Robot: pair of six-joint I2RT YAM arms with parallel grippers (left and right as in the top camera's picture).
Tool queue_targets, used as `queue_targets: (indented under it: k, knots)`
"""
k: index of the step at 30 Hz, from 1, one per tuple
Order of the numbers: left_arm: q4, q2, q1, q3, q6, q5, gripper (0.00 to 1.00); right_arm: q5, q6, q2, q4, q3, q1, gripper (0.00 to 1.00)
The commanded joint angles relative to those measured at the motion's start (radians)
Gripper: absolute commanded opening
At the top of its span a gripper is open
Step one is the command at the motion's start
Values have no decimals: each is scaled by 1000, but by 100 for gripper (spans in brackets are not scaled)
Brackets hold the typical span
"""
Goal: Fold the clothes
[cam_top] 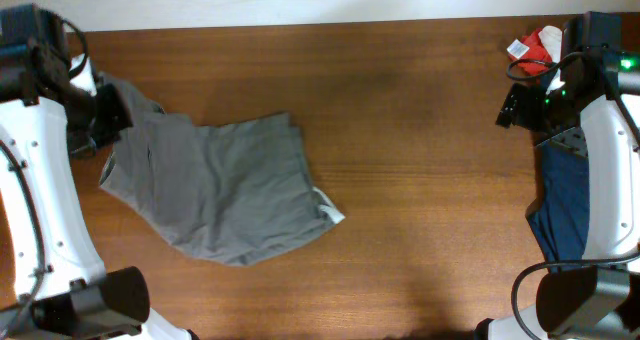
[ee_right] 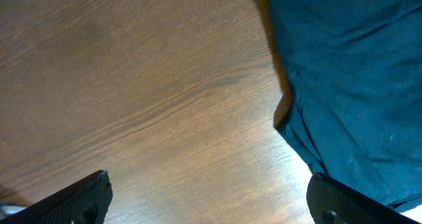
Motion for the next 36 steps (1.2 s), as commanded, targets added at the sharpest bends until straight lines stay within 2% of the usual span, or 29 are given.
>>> queue_targets:
  k: [1, 11, 21, 25, 30, 36]
  knots:
    - [0, -23, -105, 70, -9, -34, 1, 2, 2, 1, -3, -2, -4, 98]
    - [6, 57, -227, -76, -74, -36, 1, 2, 2, 1, -3, -2, -4, 98]
    - [116, 90, -280, -231, -114, -39, 1, 2, 2, 1, -3, -2, -4, 98]
    - [71, 83, -233, -229, -191, -184, 1, 2, 2, 1, -3, -2, -4, 98]
    - [24, 36, -71, -213, -245, -319, 1, 2, 2, 1, -3, -2, -4, 98]
    - [22, -25, 62, -139, -251, -321, 1, 2, 2, 1, -3, -2, -4, 98]
